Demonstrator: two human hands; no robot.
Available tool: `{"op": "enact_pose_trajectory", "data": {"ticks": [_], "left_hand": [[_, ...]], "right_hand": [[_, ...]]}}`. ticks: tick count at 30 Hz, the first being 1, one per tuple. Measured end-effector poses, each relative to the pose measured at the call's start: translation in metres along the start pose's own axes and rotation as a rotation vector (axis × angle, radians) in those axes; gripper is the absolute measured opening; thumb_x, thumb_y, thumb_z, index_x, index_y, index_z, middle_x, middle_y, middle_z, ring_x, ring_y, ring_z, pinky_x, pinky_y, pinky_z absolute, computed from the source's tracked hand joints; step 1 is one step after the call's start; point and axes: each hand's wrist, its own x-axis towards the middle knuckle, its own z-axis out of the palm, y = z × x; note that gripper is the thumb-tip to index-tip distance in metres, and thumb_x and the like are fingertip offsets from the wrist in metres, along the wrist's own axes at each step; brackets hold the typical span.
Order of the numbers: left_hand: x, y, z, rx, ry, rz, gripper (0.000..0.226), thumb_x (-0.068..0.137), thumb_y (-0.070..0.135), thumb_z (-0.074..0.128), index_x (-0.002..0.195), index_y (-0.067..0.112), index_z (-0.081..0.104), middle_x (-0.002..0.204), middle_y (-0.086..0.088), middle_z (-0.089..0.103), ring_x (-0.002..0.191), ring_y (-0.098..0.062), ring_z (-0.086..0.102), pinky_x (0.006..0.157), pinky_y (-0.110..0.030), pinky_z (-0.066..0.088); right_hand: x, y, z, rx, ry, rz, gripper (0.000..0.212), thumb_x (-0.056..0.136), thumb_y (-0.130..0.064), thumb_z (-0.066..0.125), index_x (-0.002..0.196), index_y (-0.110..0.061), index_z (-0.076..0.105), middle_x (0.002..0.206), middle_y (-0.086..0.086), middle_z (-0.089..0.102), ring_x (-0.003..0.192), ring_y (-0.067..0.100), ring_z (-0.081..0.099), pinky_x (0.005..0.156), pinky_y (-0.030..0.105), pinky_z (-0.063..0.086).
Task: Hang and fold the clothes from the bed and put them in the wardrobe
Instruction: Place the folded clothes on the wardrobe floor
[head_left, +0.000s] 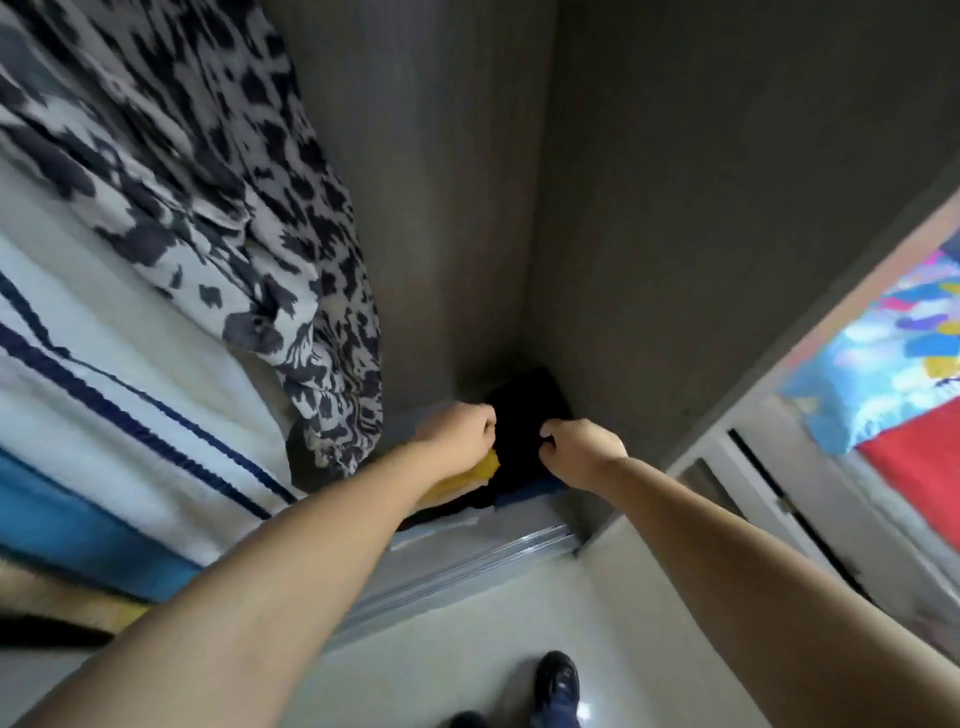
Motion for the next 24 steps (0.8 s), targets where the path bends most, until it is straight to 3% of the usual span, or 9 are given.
{"op": "enact_pose_trajectory", "data": {"ticks": [4, 7, 11, 14, 21, 24], "left_hand": [[0.001, 0.046, -0.012, 0.041, -0.044, 0.115, 0.026, 0.099, 0.032, 0.039, 0.113, 0.025, 0.059, 0.107, -0.001, 0.066, 0.086, -0.023, 0.062, 0.069, -0.032, 0.049], [0.002, 0.098, -0.003, 0.092, -0.106, 0.232, 0.029, 0.097, 0.034, 0.041, 0.121, 0.027, 0.056, 0.111, -0.002, 0.065, 0.097, -0.027, 0.062, 0.076, -0.033, 0.049], [-0.003, 0.182, 0.013, 0.191, -0.198, 0.473, 0.03, 0.096, 0.034, 0.041, 0.119, 0.025, 0.057, 0.115, -0.004, 0.064, 0.106, -0.031, 0.059, 0.081, -0.032, 0.045], [-0.002, 0.254, 0.024, 0.192, -0.222, 0.594, 0.032, 0.095, 0.033, 0.041, 0.124, 0.024, 0.054, 0.125, -0.008, 0.06, 0.111, -0.031, 0.056, 0.084, -0.033, 0.043], [0.005, 0.446, 0.068, 0.18, -0.226, 0.691, 0.038, 0.096, 0.03, 0.042, 0.133, 0.021, 0.049, 0.131, -0.01, 0.058, 0.118, -0.029, 0.054, 0.093, -0.034, 0.043], [-0.003, 0.526, 0.098, 0.145, -0.262, 0.743, 0.037, 0.096, 0.03, 0.042, 0.132, 0.021, 0.05, 0.125, -0.009, 0.062, 0.112, -0.028, 0.058, 0.094, -0.034, 0.044]], "right_hand": [[-0.04, 0.032, -0.018, -0.003, 0.09, 0.068, 0.03, 0.094, -0.035, 0.041, 0.11, -0.021, 0.062, 0.11, 0.009, 0.066, 0.099, 0.031, 0.062, 0.067, 0.026, 0.039], [-0.072, 0.075, -0.032, -0.009, 0.089, 0.181, 0.033, 0.095, -0.037, 0.039, 0.112, -0.021, 0.061, 0.111, 0.009, 0.065, 0.1, 0.032, 0.061, 0.07, 0.028, 0.041], [-0.124, 0.147, -0.051, -0.038, 0.065, 0.329, 0.035, 0.095, -0.037, 0.039, 0.115, -0.018, 0.061, 0.121, 0.009, 0.062, 0.11, 0.031, 0.059, 0.086, 0.034, 0.048], [-0.163, 0.205, -0.065, -0.006, 0.101, 0.434, 0.03, 0.093, -0.035, 0.042, 0.11, -0.019, 0.062, 0.116, 0.008, 0.063, 0.105, 0.029, 0.061, 0.082, 0.033, 0.046], [-0.274, 0.358, -0.085, -0.007, 0.107, 0.602, 0.033, 0.095, -0.032, 0.04, 0.116, -0.015, 0.061, 0.117, 0.005, 0.062, 0.105, 0.027, 0.06, 0.08, 0.035, 0.048], [-0.332, 0.431, -0.086, 0.036, 0.101, 0.701, 0.032, 0.097, -0.026, 0.036, 0.108, -0.01, 0.062, 0.108, 0.006, 0.064, 0.089, 0.025, 0.059, 0.073, 0.034, 0.05]]}}
